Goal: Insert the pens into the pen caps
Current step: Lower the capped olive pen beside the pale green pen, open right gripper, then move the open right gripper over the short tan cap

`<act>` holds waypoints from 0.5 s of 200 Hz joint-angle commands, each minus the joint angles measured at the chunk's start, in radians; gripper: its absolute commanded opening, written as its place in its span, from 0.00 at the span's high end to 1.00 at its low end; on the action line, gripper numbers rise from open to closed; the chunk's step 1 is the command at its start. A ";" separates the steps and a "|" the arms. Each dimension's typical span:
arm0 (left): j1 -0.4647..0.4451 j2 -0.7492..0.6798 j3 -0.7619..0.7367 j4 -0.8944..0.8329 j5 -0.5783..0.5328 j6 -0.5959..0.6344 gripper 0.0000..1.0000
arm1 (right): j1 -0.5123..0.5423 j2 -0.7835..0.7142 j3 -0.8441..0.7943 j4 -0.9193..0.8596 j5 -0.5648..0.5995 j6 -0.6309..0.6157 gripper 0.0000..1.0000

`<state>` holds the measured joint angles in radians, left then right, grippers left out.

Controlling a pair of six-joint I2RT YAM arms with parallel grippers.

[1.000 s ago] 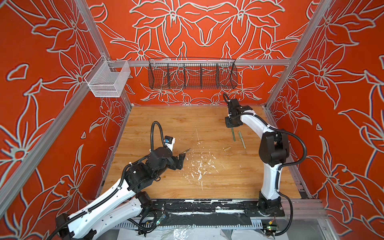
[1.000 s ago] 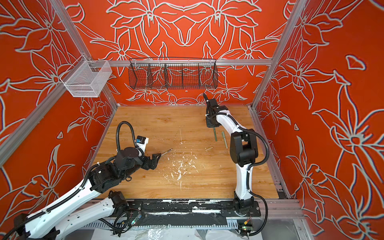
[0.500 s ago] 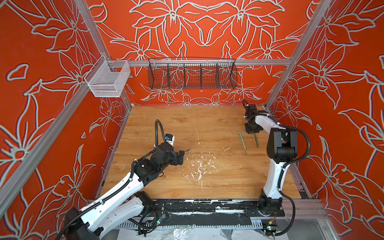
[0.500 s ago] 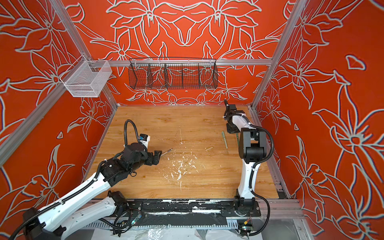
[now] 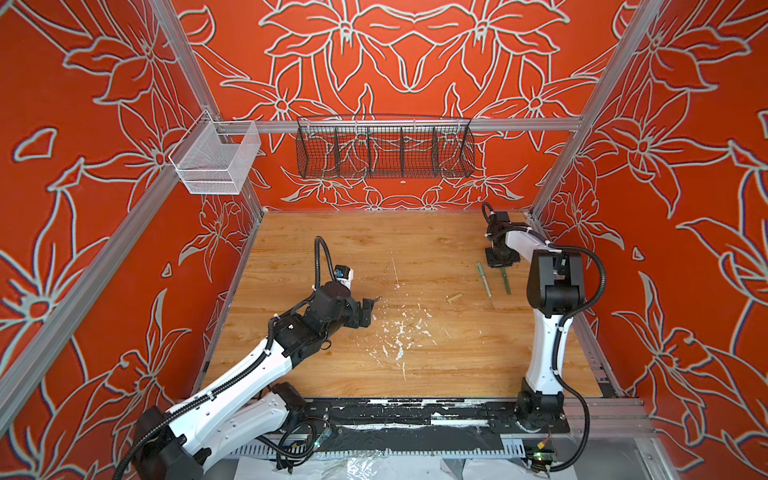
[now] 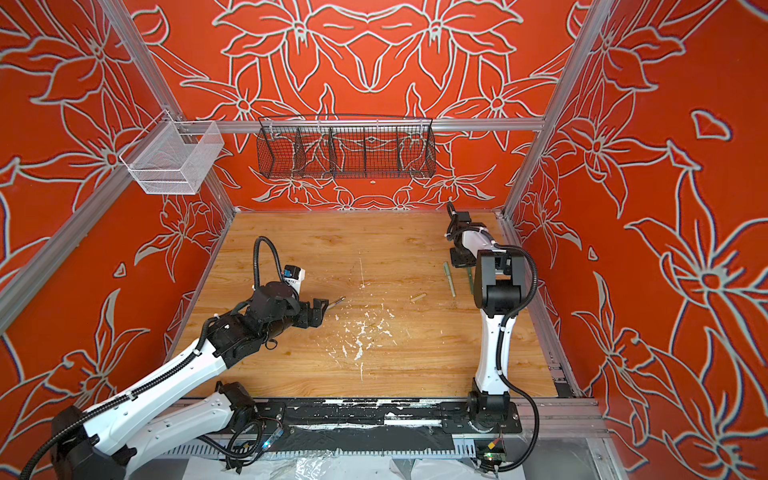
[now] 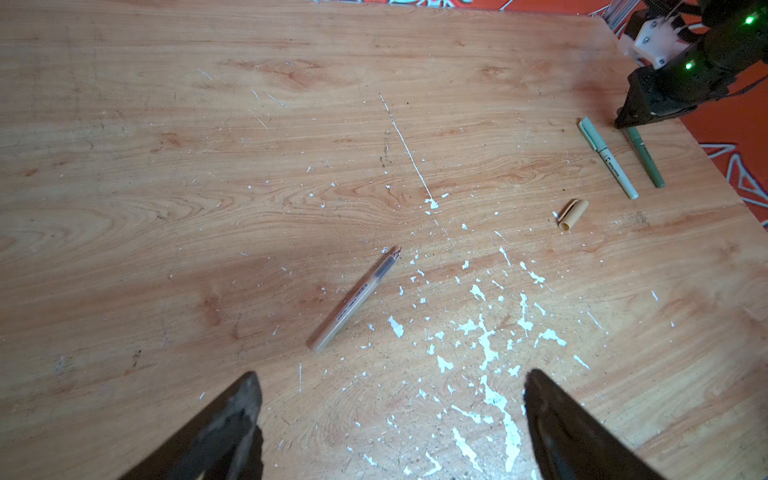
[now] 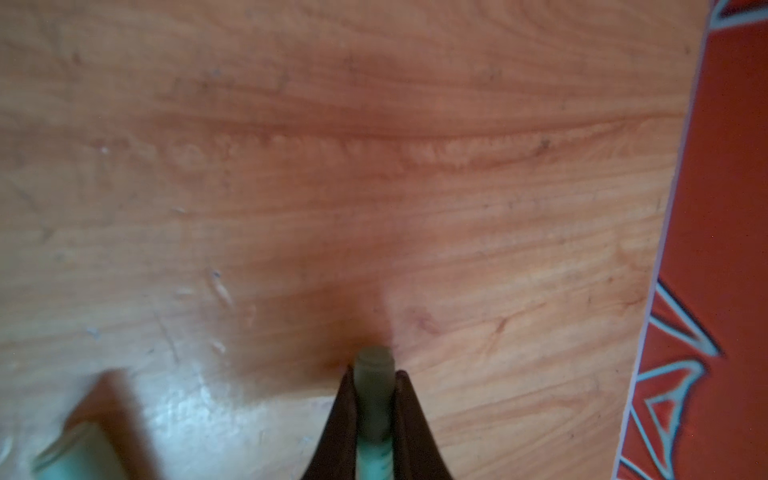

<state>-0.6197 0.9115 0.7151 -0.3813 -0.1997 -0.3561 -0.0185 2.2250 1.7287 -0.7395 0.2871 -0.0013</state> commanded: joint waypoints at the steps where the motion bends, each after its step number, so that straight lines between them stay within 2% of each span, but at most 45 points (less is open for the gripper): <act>1: 0.009 -0.015 0.020 -0.016 -0.010 -0.003 0.03 | -0.007 0.024 0.029 -0.031 -0.036 -0.015 0.82; 37: 0.011 -0.023 0.037 -0.035 -0.018 0.007 0.03 | -0.006 0.006 0.057 -0.060 -0.062 0.004 0.63; 80: 0.010 -0.017 0.106 -0.079 -0.019 0.018 0.03 | -0.006 -0.078 0.054 -0.090 -0.133 0.062 0.60; 100: 0.011 -0.011 0.148 -0.105 -0.006 0.027 0.03 | -0.004 -0.169 0.036 -0.119 -0.239 0.115 0.59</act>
<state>-0.6151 0.9028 0.8066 -0.4404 -0.2070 -0.3405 -0.0204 2.1960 1.7725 -0.7967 0.1749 0.0433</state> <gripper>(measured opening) 0.966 0.405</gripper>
